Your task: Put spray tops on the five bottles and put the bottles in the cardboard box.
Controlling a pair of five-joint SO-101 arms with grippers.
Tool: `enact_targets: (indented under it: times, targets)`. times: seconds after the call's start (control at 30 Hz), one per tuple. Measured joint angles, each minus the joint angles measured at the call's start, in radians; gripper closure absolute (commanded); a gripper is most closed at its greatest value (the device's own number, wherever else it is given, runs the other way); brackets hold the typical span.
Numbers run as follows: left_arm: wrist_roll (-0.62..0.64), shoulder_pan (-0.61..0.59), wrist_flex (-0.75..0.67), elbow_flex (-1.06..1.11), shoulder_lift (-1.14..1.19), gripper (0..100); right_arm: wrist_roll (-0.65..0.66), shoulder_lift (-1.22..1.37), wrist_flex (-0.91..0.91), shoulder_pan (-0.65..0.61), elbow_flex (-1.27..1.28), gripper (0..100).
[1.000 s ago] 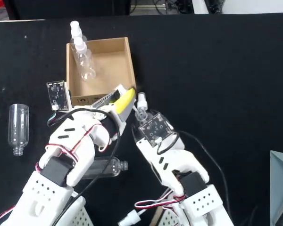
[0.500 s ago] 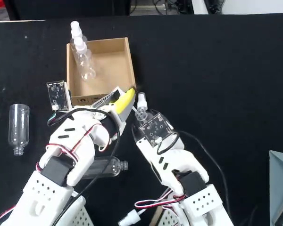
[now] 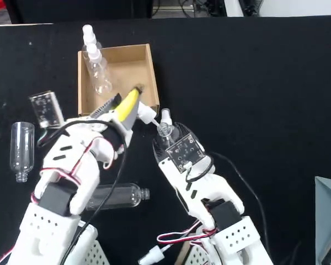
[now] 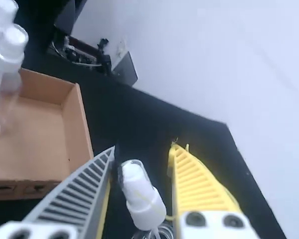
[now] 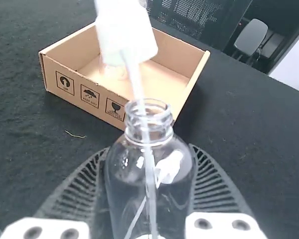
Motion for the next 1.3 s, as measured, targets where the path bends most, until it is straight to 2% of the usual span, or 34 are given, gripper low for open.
enact_targets:
  times: [0.2,0.37,0.6,1.03,1.3]
  targets:
    - [0.0,-0.009,0.0,-0.002,-0.138,84,-0.041,0.0,-0.002,0.0,0.0,87.7]
    - [0.003,-0.084,0.0,0.04,-0.261,84,-0.064,0.0,-0.037,0.0,0.0,87.7]
    - [0.002,-0.104,0.0,0.058,-0.288,84,-0.066,0.0,-0.117,0.0,0.0,87.7]
    - [0.002,-0.226,-0.264,0.247,-0.287,85,-0.066,0.0,-0.265,0.0,0.0,87.7]
    - [0.002,-0.227,-0.282,0.258,-0.287,84,-0.066,0.0,-0.269,-0.081,0.0,87.7]
